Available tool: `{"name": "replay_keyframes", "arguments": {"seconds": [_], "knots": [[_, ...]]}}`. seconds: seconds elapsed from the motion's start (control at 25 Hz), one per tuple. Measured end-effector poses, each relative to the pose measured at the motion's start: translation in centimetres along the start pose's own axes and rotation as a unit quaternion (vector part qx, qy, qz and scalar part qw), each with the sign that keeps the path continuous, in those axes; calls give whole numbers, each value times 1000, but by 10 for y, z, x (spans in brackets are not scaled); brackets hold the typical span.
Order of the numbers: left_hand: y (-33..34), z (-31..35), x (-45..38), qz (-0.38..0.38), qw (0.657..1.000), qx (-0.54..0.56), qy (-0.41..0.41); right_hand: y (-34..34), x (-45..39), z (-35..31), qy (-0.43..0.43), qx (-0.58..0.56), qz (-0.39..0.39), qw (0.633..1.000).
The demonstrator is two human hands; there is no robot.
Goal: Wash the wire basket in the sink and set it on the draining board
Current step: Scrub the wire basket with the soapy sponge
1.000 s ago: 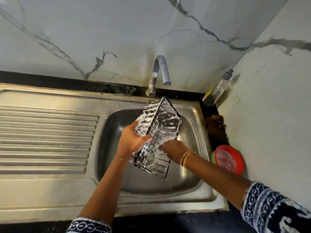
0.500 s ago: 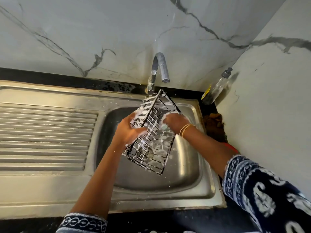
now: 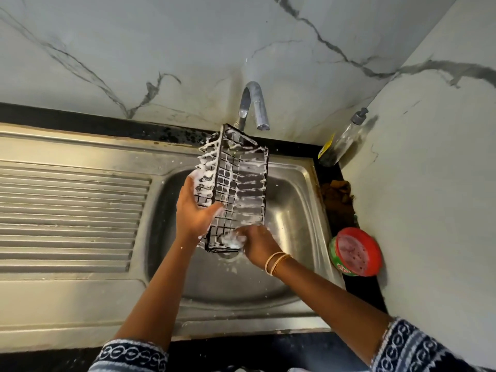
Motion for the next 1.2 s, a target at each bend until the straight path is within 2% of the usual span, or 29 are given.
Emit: {"name": "replay_keyframes", "arguments": {"seconds": [0.08,0.24,0.4,0.52,0.6,0.76,0.84,0.96,1.08,1.2], "knots": [[0,4,4,19,999,35,-9,3,1,-22,20,-80,37,996],[8,0,15,63,997,37,-24,6,6,-50,-29,-63,-44,997],[11,-3,22,72,993,76,-63,-27,-21,-3,10,107,-29,994],[11,2,25,83,993,81,-11,-19,-35,-4,41,162,11,986],[10,-5,23,81,994,72,-1,-7,-31,-19,28,149,25,988],[9,-8,24,95,991,94,-28,3,5,-55,-55,47,-56,996],[10,-10,23,98,987,123,-28,-6,7,-56,-62,31,-77,995],[13,-31,18,84,980,171,-55,-35,-18,-30,4,86,-57,995],[20,-25,24,74,986,140,-49,-41,-31,-28,77,212,-3,974],[18,-10,27,56,991,114,-30,-10,-13,-65,60,205,-50,976]]}}
Point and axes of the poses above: each hand's wrist, its own x-axis away from the middle knuckle, its own y-axis out of the palm, z = x × y, the point moved 1 cm from there along -x, towards the middle knuckle, and after that the axes turned 8 degrees about -x, right-handed, at the moved point
